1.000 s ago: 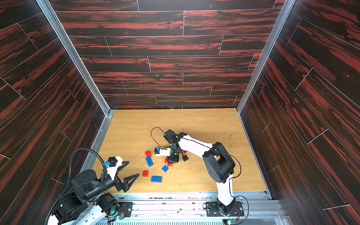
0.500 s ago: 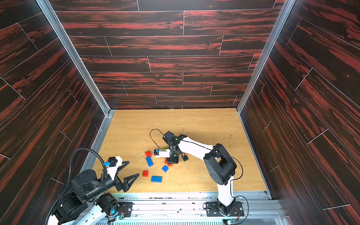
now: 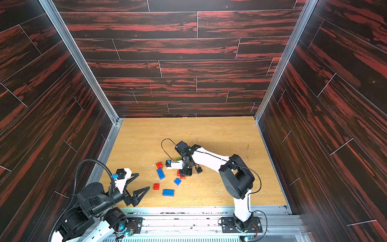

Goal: Assemble the letter f with lego
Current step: Assemble the lego brick with the lego brick.

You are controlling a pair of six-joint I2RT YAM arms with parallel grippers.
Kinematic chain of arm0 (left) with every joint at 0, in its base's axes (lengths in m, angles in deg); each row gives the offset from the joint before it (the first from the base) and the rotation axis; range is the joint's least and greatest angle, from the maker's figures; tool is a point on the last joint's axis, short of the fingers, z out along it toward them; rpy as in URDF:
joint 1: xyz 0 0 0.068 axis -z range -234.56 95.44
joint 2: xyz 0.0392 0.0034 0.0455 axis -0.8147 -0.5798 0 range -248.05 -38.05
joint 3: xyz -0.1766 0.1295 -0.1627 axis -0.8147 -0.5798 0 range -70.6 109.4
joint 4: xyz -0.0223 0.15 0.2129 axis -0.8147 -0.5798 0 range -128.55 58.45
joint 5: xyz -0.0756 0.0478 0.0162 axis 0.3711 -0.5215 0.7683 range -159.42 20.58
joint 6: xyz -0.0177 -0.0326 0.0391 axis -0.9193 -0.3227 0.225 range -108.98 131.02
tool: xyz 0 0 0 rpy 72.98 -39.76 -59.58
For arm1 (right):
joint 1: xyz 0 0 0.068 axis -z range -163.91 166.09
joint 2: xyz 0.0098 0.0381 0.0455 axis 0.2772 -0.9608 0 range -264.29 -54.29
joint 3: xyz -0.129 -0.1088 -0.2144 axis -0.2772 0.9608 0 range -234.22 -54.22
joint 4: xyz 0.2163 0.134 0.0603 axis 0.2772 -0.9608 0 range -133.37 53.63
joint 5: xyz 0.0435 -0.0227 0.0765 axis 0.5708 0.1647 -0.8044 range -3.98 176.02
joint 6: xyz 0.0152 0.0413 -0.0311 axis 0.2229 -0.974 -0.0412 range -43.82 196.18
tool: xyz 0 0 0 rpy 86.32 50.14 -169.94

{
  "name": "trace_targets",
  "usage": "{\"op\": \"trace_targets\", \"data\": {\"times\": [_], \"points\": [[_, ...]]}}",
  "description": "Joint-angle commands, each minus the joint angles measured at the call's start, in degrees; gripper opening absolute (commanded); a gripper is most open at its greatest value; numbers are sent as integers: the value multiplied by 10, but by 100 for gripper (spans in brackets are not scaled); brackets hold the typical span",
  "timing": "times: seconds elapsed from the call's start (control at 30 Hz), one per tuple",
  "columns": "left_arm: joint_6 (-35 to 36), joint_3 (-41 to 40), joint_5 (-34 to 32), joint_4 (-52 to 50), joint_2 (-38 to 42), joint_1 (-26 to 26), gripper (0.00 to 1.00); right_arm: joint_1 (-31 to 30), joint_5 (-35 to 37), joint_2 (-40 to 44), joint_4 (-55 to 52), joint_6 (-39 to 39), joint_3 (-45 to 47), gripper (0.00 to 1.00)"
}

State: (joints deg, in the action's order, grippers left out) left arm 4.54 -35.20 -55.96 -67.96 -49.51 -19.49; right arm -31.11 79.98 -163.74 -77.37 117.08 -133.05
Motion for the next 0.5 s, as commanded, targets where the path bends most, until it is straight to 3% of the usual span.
{"op": "trace_targets", "data": {"times": [0.0,0.47], "points": [[-2,-7,-2,3,0,2,100,-4,8,-12,-20,-7,24,22],[-2,-6,-3,3,1,3,100,-4,30,7,-32,-18,-4,35]]}}
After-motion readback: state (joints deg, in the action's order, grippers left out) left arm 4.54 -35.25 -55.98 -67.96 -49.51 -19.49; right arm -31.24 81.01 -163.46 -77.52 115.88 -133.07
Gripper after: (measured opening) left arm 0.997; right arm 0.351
